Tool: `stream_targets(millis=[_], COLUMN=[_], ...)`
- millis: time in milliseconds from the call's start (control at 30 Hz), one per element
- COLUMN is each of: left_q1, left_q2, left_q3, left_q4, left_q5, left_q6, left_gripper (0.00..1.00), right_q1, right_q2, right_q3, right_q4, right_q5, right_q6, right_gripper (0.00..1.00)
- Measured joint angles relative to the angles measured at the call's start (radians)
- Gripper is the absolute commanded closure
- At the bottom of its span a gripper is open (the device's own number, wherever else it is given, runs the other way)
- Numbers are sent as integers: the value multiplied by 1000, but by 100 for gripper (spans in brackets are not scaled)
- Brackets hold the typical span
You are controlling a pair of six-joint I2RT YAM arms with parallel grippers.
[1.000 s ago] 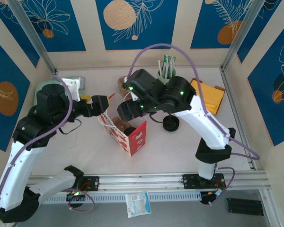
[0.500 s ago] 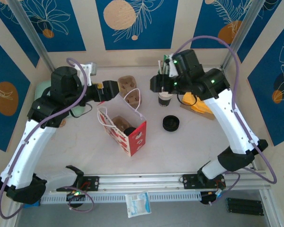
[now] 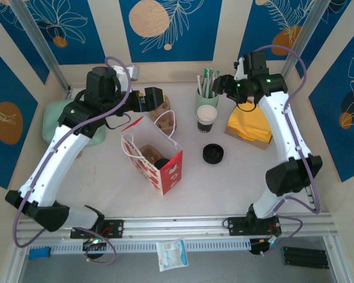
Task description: Pack the takeout coffee
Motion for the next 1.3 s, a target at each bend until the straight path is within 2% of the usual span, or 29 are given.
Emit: stream_targets(millis=[167, 300, 567, 933, 1200, 1300], left_q1=[0, 0, 0, 0, 0, 0], left_q2=[54, 76, 142, 180, 180, 180], left_q3=[45, 73, 129, 144, 153, 153], left_q4=[-2, -3, -21, -34, -34, -34], left_q5=[0, -1, 0, -1, -1, 0], left_q6=[16, 27, 45, 52, 53, 53], left_gripper=[1, 1, 1, 1, 1, 1], right_q1=[-45, -57, -58, -57, -57, -57], right_q2=[162, 305, 527, 641, 682, 693], right_q3=[84, 222, 502, 632, 644, 644], right_q4=[31, 29, -16, -53, -54, -54], right_q5=[-19, -23, -31, -46, -45, -45], right_q6=[-53, -97, -139, -153, -153, -153], right_gripper=[55, 63, 64, 66, 75, 76])
